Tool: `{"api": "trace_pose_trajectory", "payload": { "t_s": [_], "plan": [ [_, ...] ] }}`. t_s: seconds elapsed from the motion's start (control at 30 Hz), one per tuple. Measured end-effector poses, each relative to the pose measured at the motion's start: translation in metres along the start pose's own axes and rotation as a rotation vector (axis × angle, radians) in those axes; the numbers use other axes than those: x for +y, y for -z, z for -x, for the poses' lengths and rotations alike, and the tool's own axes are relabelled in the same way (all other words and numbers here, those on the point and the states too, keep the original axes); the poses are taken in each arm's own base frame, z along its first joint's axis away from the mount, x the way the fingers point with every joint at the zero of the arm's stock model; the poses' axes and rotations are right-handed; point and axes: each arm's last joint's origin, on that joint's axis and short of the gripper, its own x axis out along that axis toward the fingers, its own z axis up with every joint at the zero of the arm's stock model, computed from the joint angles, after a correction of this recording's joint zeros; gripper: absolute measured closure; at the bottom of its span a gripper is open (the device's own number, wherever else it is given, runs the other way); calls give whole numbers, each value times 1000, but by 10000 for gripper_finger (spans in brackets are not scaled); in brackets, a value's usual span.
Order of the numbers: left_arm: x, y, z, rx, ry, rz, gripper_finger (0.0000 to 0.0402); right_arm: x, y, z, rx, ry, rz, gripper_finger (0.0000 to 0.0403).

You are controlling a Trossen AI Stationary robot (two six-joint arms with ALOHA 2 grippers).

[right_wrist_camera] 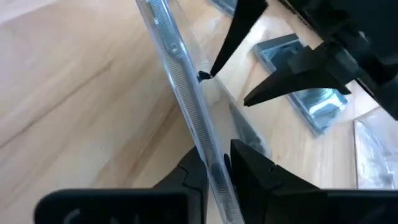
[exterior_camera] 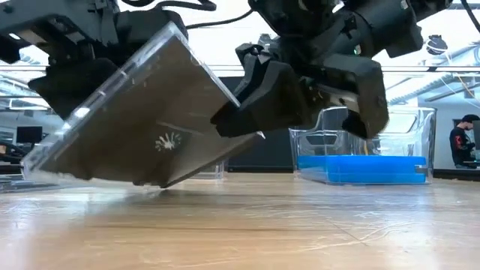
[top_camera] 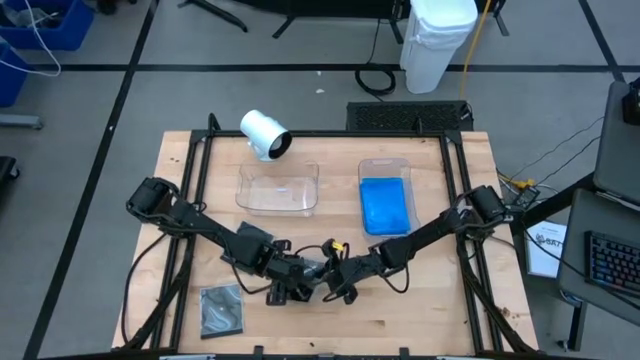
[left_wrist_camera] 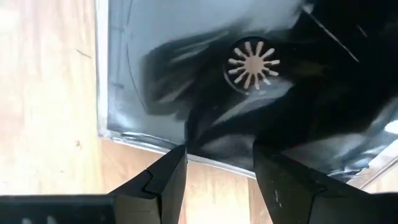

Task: Pick & place jewel cases by type
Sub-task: Put the top right black cd case into the left transparent bin

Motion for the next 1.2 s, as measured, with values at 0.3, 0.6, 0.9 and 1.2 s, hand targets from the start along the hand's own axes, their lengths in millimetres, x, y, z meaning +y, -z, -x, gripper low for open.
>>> {"api": "trace_pose_trajectory", "payload": {
  "t_s": [0.3,0.6,0.9,1.2],
  "plan": [
    [-17,1,41,-142,-28,-89,211,4,-12,13,-2,49,-42,390],
    [-35,13,112,-374,-103,-158,211,-17,-27,55,45,43,-164,393],
    [-45,31,132,-440,-243,-180,211,-41,-37,74,-40,58,-201,391],
    [-51,41,134,-442,-329,-213,211,-90,-25,76,-489,-232,-320,393]
  ]
}}
